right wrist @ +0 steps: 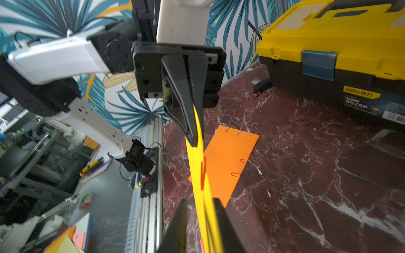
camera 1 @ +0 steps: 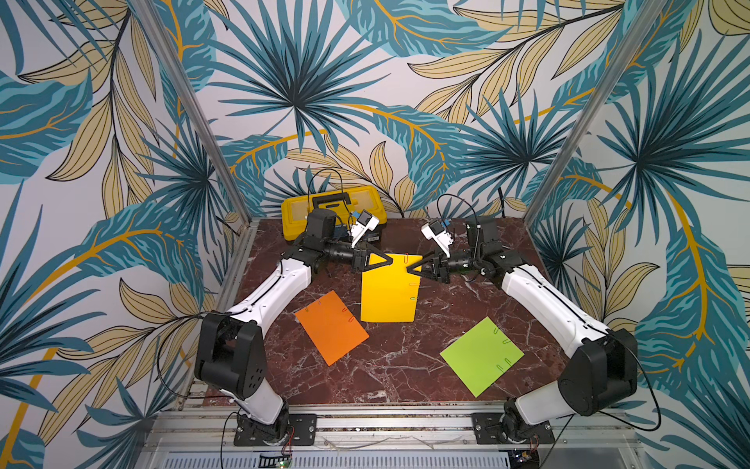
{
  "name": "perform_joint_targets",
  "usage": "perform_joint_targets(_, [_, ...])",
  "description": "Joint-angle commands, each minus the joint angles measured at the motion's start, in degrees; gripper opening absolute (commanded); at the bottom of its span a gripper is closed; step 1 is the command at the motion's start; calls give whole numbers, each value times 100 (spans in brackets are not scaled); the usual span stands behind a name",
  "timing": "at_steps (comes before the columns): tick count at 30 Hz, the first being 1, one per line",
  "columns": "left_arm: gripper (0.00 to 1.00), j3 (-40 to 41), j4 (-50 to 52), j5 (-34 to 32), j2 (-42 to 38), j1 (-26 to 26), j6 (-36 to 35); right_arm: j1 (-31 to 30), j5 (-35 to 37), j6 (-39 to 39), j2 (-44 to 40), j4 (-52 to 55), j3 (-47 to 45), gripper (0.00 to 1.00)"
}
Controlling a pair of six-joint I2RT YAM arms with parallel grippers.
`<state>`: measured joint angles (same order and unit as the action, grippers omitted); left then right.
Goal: Unclip the paperclips from the documents
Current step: Adjust the document, then remove the paper clip from the document.
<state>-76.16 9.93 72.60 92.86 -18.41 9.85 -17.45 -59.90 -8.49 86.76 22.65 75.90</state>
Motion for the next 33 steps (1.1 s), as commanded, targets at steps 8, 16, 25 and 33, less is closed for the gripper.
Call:
perform_joint_targets(8, [0, 364, -44, 111, -207, 16, -154, -14, 449, -832, 46, 1083, 481, 55])
perform_joint_targets(16, [0, 549, -44, 171, -251, -31, -187, -18, 251, -1059, 484, 1423, 1039, 57])
perform_joint_targets(25, [0, 560, -37, 199, -216, -47, -167, -45, -181, -1538, 1098, 2269, 1640, 52])
perform_joint_targets(33, [0, 594, -35, 195, -198, -47, -170, -71, -412, -1682, 1203, 2492, 1687, 38])
